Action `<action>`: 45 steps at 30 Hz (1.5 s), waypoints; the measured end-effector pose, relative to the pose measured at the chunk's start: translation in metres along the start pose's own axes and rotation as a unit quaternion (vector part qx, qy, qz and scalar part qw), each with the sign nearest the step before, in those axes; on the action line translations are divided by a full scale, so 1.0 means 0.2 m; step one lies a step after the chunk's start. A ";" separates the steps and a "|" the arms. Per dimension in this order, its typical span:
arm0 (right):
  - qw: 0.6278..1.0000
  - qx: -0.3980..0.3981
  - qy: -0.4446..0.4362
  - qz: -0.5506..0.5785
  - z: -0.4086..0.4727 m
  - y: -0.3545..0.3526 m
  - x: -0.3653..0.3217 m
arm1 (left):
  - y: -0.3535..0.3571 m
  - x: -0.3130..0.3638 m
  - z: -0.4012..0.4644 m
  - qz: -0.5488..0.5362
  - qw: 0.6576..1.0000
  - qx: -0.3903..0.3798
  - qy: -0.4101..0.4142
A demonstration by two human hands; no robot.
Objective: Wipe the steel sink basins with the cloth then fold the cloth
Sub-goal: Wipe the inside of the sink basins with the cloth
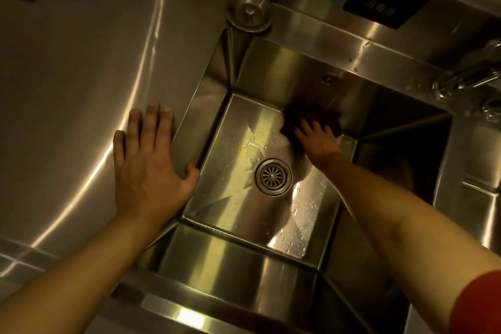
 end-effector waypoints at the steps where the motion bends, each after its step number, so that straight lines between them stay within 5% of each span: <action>1: 0.998 -0.020 0.042 0.047 -0.05 0.08 0.06 | 0.00 0.00 0.00 0.002 1.000 0.000 0.000; 7: 0.926 -0.026 0.244 0.287 -0.22 0.39 0.16 | 0.00 0.00 0.00 0.003 1.000 0.003 0.004; 14: 0.892 0.047 0.286 0.345 -0.03 0.29 -0.15 | -0.01 0.01 0.00 0.008 1.000 0.000 0.004; 25: 0.946 0.074 -0.117 0.292 -0.18 0.11 -1.30 | -0.02 0.01 -0.01 0.000 1.000 0.002 0.003; 33: 0.936 0.090 -0.311 0.137 -0.51 0.42 -1.11 | -0.01 0.01 -0.01 0.009 1.000 0.007 0.001; 36: 0.955 0.092 -0.258 0.114 -0.51 0.48 -0.84 | -0.01 0.01 -0.01 0.011 1.000 0.012 0.005; 40: 0.982 0.051 -0.071 0.167 -0.50 0.56 -0.41 | -0.01 0.01 -0.01 0.006 1.000 0.013 0.006; 45: 0.954 0.016 0.128 0.272 -0.39 0.53 -0.07 | 0.00 0.01 -0.01 0.005 1.000 0.009 0.006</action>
Point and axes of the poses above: each hand's wrist, its own z-axis towards the middle knuckle, its own y-axis out of the palm, x = y × z, the point moved 7 cm from there along z, towards the middle knuckle, and after that the axes turned 2 degrees about -z, right-handed, at the moved point
